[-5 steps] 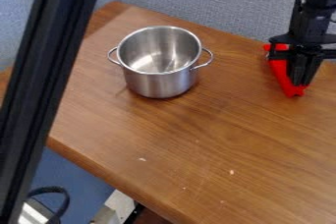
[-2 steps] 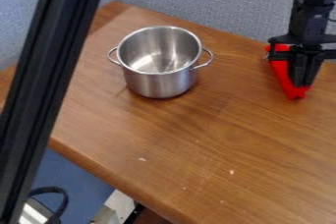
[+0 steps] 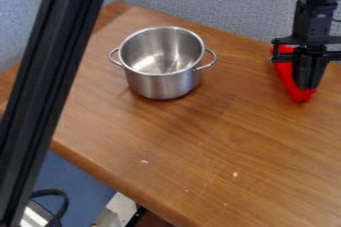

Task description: Put the red object in the metal pot

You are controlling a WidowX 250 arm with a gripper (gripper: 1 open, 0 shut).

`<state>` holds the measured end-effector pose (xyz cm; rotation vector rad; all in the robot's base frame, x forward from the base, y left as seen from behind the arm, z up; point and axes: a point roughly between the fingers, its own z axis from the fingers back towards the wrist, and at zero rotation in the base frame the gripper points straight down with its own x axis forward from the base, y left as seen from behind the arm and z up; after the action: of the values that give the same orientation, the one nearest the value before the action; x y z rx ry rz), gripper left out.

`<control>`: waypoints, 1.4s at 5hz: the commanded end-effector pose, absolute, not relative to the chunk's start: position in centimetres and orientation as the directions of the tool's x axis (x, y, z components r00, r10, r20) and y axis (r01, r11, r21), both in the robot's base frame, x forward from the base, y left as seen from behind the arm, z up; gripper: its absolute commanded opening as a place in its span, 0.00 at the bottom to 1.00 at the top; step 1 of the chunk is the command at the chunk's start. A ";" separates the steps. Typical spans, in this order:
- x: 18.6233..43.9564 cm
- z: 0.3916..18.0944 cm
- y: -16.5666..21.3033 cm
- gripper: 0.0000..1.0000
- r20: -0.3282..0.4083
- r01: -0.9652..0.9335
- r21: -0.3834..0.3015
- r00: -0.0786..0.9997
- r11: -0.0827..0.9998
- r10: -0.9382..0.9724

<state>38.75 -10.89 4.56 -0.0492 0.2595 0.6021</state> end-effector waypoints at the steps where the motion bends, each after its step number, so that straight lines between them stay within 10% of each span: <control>1: 38.6 4.8 -10.7 0.00 -0.284 -0.560 0.020 0.791 0.828 0.541; 5: 40.3 15.1 -7.8 0.00 -0.247 -0.514 -0.162 0.848 0.842 0.470; 7: 40.2 13.9 -7.7 0.00 -0.268 -0.521 -0.129 0.837 0.844 0.476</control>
<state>39.75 -8.01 9.64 -0.1557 0.3460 0.5424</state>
